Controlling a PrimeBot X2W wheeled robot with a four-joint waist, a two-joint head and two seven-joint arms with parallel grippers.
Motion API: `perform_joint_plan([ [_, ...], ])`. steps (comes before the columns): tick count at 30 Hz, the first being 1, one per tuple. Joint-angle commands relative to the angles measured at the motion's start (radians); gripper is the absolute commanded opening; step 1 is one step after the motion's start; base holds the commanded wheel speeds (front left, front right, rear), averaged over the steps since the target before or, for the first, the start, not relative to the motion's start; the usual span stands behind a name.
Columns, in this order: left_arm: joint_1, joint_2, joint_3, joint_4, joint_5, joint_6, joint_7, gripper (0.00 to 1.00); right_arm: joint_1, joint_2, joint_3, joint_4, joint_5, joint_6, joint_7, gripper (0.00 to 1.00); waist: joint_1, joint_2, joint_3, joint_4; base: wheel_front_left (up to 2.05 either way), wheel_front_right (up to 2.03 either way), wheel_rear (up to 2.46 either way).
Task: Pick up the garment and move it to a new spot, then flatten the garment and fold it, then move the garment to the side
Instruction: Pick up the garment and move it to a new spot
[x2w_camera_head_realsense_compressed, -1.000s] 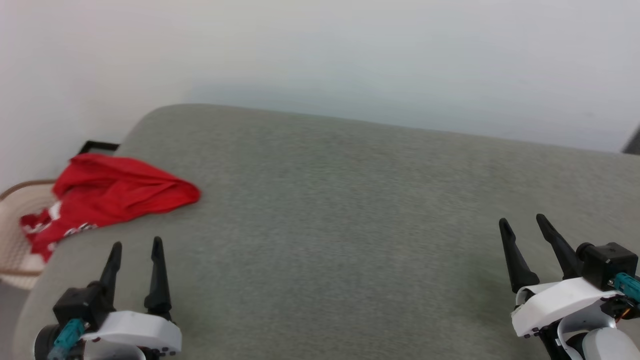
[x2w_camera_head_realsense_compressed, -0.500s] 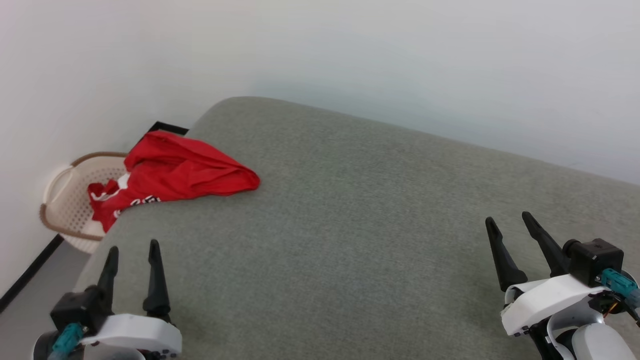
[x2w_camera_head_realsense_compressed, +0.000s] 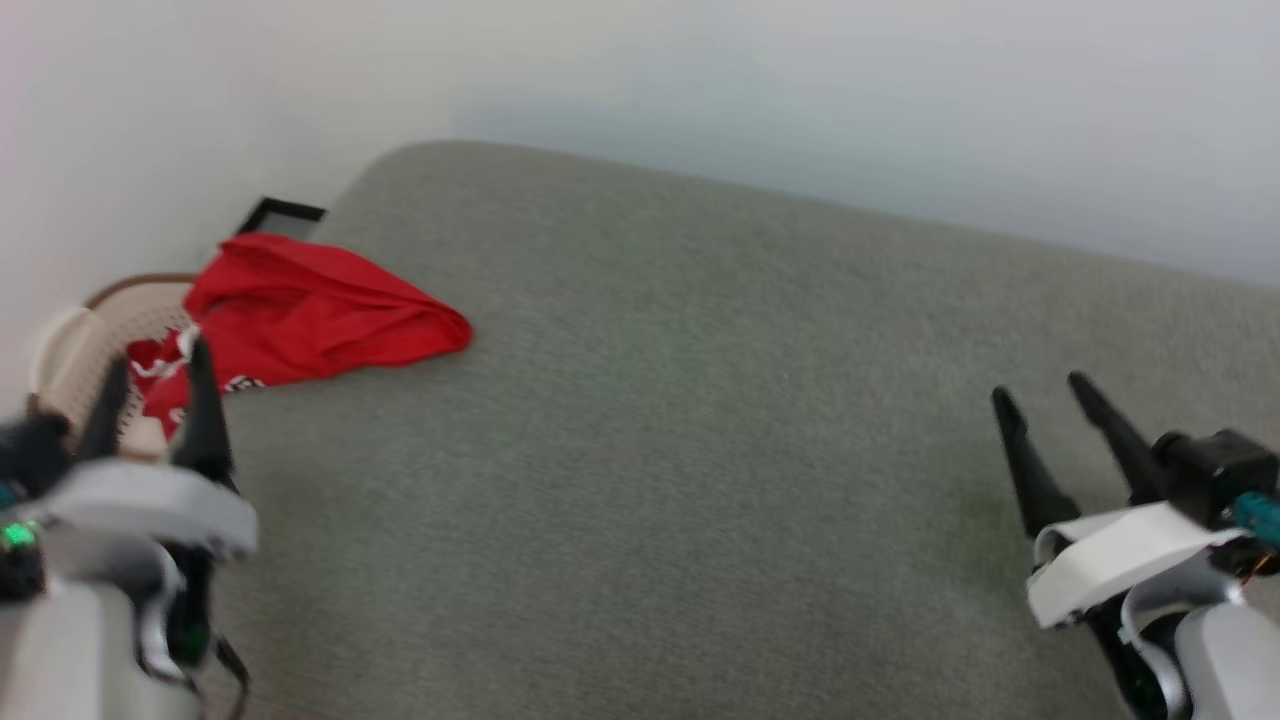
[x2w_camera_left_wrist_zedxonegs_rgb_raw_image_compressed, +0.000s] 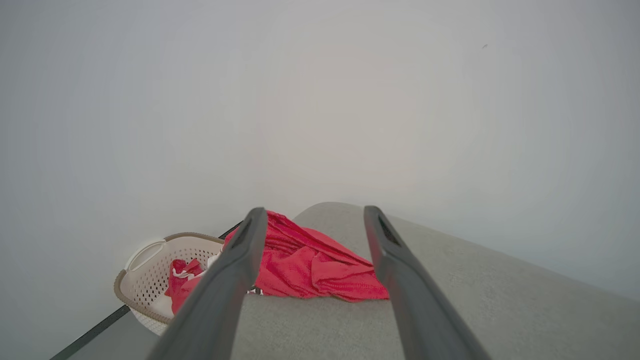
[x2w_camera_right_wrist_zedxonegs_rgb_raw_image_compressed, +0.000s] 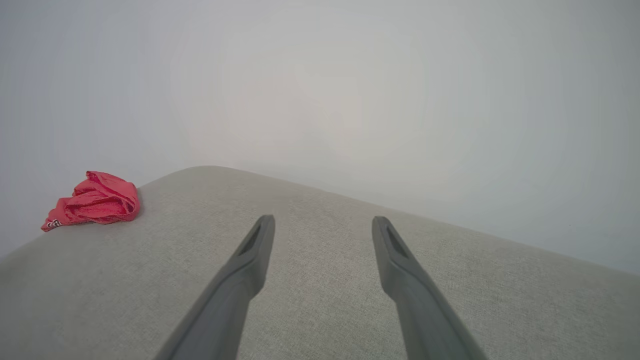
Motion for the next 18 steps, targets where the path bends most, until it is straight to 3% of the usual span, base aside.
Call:
perform_joint_plan([
  [1,-0.048,0.013,0.008,0.016,-0.021,-0.008,0.018,1.0,-0.022,-0.011,-0.008,-0.012,-0.007,-0.001,0.003,1.0,-0.0001,0.0,0.063,-0.054,0.0,0.0,0.0],
  [18,-0.425,0.188,0.018,0.403,-0.106,-0.032,0.213,1.0,-0.083,-0.06,-0.004,-0.143,-0.029,-0.001,0.061,1.0,-0.0001,0.0,0.28,-0.188,0.0,0.0,0.0],
])
